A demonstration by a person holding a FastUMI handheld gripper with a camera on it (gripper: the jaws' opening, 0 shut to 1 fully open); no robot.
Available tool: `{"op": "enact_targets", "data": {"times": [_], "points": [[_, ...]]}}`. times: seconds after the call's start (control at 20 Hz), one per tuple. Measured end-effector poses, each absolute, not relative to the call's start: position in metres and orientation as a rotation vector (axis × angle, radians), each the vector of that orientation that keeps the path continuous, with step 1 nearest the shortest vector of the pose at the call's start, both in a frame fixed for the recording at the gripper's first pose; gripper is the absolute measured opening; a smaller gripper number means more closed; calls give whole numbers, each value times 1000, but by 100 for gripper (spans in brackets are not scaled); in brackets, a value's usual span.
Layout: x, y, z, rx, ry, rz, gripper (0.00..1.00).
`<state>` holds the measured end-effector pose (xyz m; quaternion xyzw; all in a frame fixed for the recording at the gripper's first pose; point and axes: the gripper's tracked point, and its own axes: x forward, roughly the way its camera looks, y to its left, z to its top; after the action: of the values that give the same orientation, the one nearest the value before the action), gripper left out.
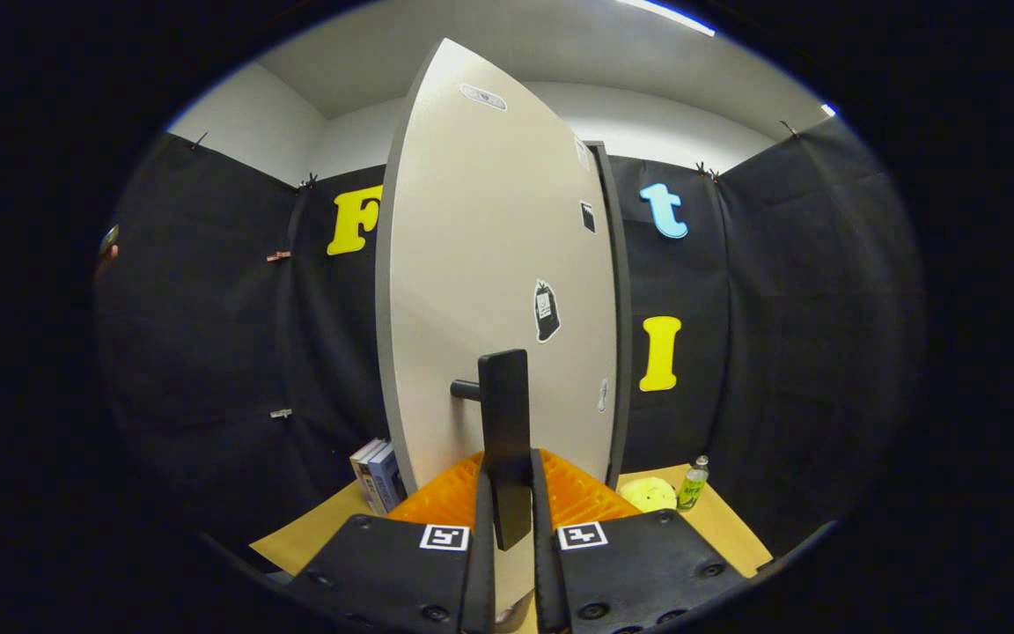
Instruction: Open the shoe cabinet door, grab the shoes and put them into the shoe cabinet, then close the shoe cabinet door.
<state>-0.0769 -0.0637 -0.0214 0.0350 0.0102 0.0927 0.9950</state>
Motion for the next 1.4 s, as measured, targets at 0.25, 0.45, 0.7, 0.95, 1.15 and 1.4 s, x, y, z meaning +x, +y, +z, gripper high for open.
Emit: {"op": "enact_targets", "data": {"times": [0.25, 0.45, 0.7, 0.95, 1.15, 1.4], "points": [[-84, -107, -22, 68, 28, 189, 21], [-88, -137, -23, 78, 34, 189, 21], [-85, -171, -23, 103, 26, 145, 21], [-96, -227, -18, 130, 0, 46, 16], [-121, -229, -21, 144, 16, 44, 23], [-161, -207, -3, 58, -9, 90, 53]]}}
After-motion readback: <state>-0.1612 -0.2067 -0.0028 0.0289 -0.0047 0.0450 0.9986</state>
